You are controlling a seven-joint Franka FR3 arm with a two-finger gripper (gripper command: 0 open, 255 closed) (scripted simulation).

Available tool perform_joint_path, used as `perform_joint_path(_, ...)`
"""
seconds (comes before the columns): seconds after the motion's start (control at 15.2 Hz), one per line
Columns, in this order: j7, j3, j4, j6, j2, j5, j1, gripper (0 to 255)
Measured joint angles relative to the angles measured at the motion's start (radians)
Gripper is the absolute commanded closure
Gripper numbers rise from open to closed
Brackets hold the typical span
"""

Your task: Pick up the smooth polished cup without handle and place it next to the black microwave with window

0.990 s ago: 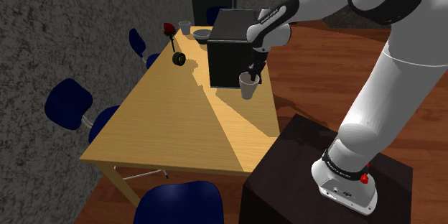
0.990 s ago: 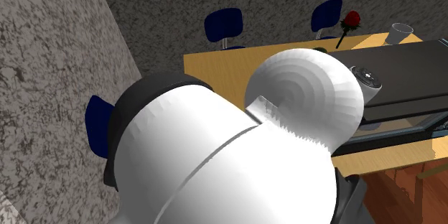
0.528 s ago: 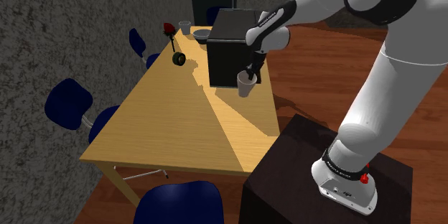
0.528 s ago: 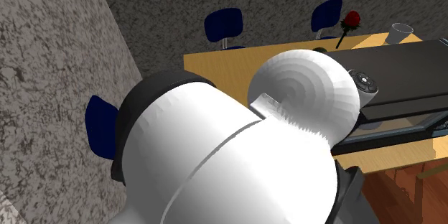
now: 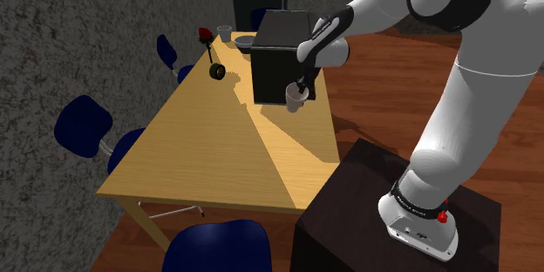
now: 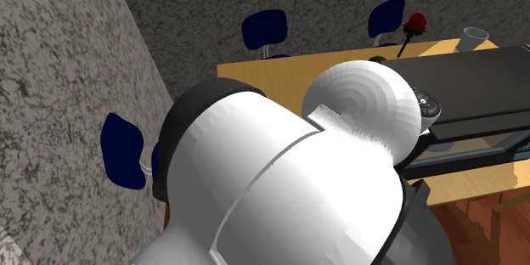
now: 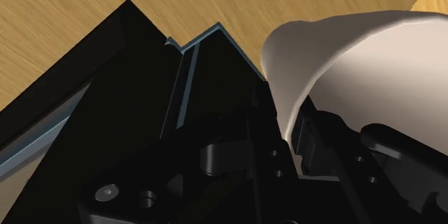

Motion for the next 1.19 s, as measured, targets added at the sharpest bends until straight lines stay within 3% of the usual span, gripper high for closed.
perform_joint_path(0.07, -0.004, 0.006, 0.001, 0.027, 0.01, 0.007, -0.002, 0)
perform_joint_path(0.53, 0.003, 0.006, 0.001, 0.012, 0.007, -0.002, -0.01, 0)
perform_joint_path(0.73, 0.041, -0.006, 0.02, -0.257, -0.056, -0.043, -0.009, 0)
perform_joint_path(0.79, 0.043, -0.008, 0.019, -0.294, -0.066, -0.047, -0.01, 0)
perform_joint_path(1.19, 0.041, -0.011, 0.019, -0.333, -0.076, -0.052, -0.013, 0)
